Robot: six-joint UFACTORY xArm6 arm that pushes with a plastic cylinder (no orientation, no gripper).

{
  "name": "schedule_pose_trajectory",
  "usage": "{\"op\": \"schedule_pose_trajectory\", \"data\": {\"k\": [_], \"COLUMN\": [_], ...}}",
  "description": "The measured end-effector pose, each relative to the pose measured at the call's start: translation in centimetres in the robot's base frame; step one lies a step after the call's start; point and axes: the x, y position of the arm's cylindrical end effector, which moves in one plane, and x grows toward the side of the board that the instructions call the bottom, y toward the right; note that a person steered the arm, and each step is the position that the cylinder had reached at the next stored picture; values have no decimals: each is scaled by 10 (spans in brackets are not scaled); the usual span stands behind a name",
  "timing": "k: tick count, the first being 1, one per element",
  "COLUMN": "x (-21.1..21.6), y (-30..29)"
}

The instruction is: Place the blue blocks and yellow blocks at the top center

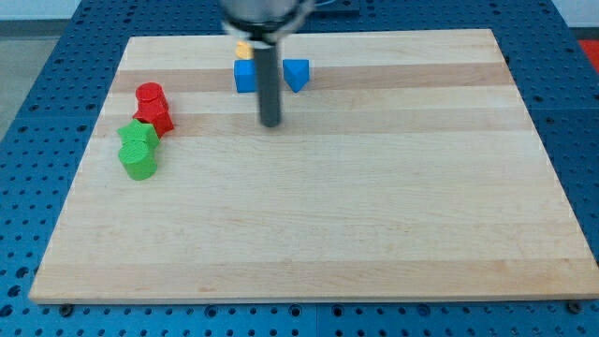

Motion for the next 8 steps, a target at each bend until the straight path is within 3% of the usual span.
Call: {"op": "schedule_pose_trajectory", "data": {"k": [1, 2, 3, 4, 5, 7, 8], "x": [-45, -87, -103, -104, -38, -44, -68], "y": [6, 63, 104, 117, 114, -32, -70]}}
